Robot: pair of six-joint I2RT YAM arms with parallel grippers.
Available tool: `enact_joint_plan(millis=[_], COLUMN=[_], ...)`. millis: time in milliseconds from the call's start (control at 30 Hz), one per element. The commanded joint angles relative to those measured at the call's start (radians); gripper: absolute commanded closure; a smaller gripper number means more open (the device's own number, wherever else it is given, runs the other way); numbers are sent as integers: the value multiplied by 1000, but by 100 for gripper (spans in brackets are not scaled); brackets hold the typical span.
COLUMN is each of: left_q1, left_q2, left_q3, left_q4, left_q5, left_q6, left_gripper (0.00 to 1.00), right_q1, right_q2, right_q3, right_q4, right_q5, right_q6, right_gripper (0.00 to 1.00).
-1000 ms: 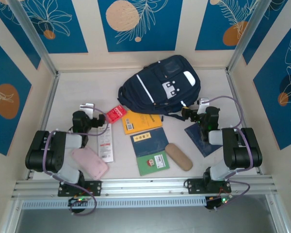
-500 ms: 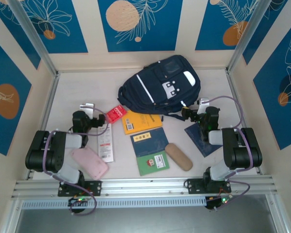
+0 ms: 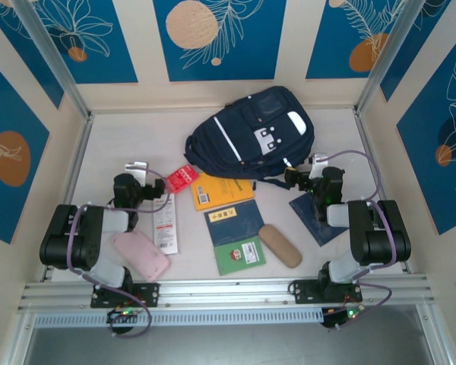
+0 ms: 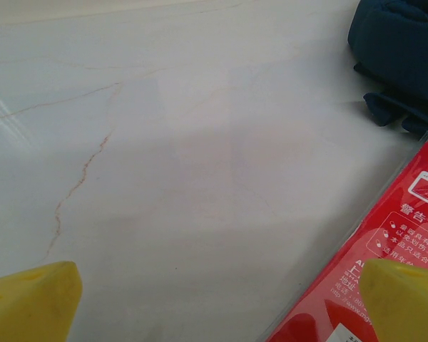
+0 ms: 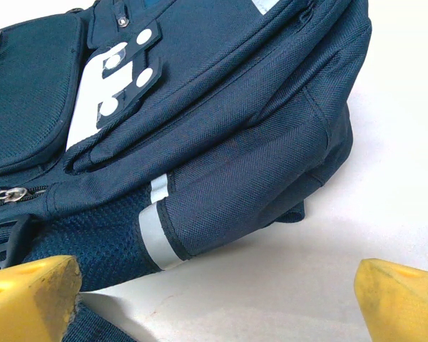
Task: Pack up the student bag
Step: Pick up the student bag from the top-center of the table.
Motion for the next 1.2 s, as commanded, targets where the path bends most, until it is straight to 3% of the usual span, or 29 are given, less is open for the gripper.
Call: enact_joint_plan(millis=[0,267,333,400,500,667,767,833,933,1000,1033,1067,1100,1167], left_q1=[7,7,3,-44,-108,-207,-305,-383,-418,-415,-412,-412,-407,-383], left_q2=[-7,-16,-73,-124,-193,-381,-466,-505,-521,-489,-468,-444,-420,-401], left_q3=[23,21,102,262,327,303,385,444,559,685,725,760,776,752], left_q4=[7,7,-207,-510,-614,-562,-691,-792,-1015,-1276,-1352,-1422,-1476,-1457], left_q5=[15,16,33,-40,-67,-78,6,-75,-90,-177,-168,-153,-166,-52], left_q6=[11,13,36,90,157,55,49,-5,-167,-393,-409,-435,-523,-585], left_gripper=[0,0,0,0,0,0,0,0,0,0,0,0,0,0], right_q1=[4,-9,-9,13,95,198,308,416,532,521,486,443,402,306], right_q2=[-4,-5,-11,-72,-202,-394,-496,-541,-570,-583,-602,-638,-687,-763], right_q3=[3,2,2,37,114,184,284,359,503,617,635,618,553,427], right_q4=[1,0,8,-104,-302,-385,-562,-688,-954,-1201,-1236,-1228,-1153,-990], right_q5=[-7,-31,-41,-29,102,129,167,298,381,290,161,-12,-73,-178], right_q6=[-21,-13,-14,-43,-84,12,5,-8,52,275,290,286,367,512], right_gripper=[1,1,1,1,1,1,1,1,1,1,1,1,1,1])
